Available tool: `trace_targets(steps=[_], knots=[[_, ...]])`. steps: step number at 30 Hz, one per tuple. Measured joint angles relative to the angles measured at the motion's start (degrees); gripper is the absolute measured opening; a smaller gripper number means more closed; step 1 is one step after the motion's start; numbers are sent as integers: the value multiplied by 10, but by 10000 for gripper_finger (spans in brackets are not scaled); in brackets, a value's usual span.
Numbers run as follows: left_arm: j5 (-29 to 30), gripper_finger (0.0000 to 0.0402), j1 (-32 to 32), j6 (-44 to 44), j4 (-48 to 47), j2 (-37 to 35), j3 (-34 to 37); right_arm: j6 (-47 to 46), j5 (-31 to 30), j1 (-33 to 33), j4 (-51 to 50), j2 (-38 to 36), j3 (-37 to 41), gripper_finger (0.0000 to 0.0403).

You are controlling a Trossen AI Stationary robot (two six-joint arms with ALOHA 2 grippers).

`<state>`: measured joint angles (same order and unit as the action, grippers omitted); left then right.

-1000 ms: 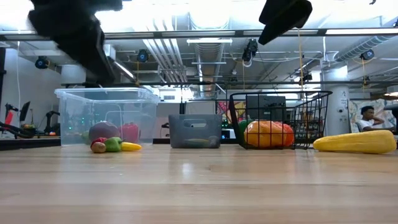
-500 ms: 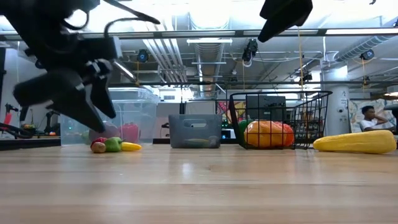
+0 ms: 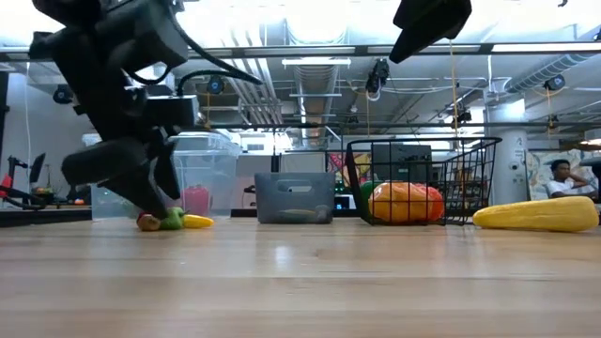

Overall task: Sort produce into baskets
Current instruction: Put the green chili pepper into the black bin

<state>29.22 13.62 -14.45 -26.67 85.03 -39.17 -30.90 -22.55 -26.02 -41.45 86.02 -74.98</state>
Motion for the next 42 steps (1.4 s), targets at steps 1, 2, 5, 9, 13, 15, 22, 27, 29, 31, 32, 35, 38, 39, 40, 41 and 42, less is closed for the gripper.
trace_targets(steps=[1, 2, 5, 9, 13, 15, 22, 27, 29, 31, 32, 35, 38, 39, 40, 41, 42], knots=[[-2, 270, -4, 6, 6, 0, 0, 0, 0, 0, 0, 0, 0, 312], [-4, 267, -9, 12, 14, 0, 0, 0, 0, 0, 0, 0, 0, 313], [-9, 259, -22, 26, 37, 0, 1, 0, 0, 0, 0, 0, 0, 312], [-22, 253, -36, 30, 46, 0, 12, 0, 0, 0, 0, 0, 0, 306], [-33, 252, -41, 22, 58, 0, 31, 0, 0, 0, 0, 0, 1, 304], [-34, 252, -41, 18, 67, 0, 39, 2, 0, 0, 0, 0, 1, 306], [-37, 248, -41, 14, 86, 0, 39, 4, 0, 0, 0, 0, 1, 313], [-39, 223, -42, -6, 85, 0, 41, 0, 0, 0, 0, 0, 1, 307], [-39, 208, -42, -12, 85, 0, 41, 0, 0, 0, 0, 0, 1, 304], [-39, 191, -42, -13, 85, 0, 41, 0, 0, 0, 0, 0, 1, 302], [-39, 181, -42, -13, 85, 0, 41, 0, 0, 0, 0, 0, 1, 302], [-39, 150, -42, -13, 85, 0, 41, 0, 0, 0, 0, 0, 1, 302], [-39, 121, -42, -13, 85, 0, 41, -1, 0, 0, 0, 0, 1, 306], [-39, 113, -42, -13, 85, 0, 41, -1, 0, 0, 0, 0, 1, 307], [-39, 106, -42, -13, 85, 0, 41, -1, 0, 0, 0, 0, 1, 308], [-39, 101, -42, -13, 85, 0, 41, -1, 0, 0, 0, 0, 1, 309], [-39, 97, -42, -13, 85, 0, 41, -1, 0, 0, 0, 0, 1, 308]])
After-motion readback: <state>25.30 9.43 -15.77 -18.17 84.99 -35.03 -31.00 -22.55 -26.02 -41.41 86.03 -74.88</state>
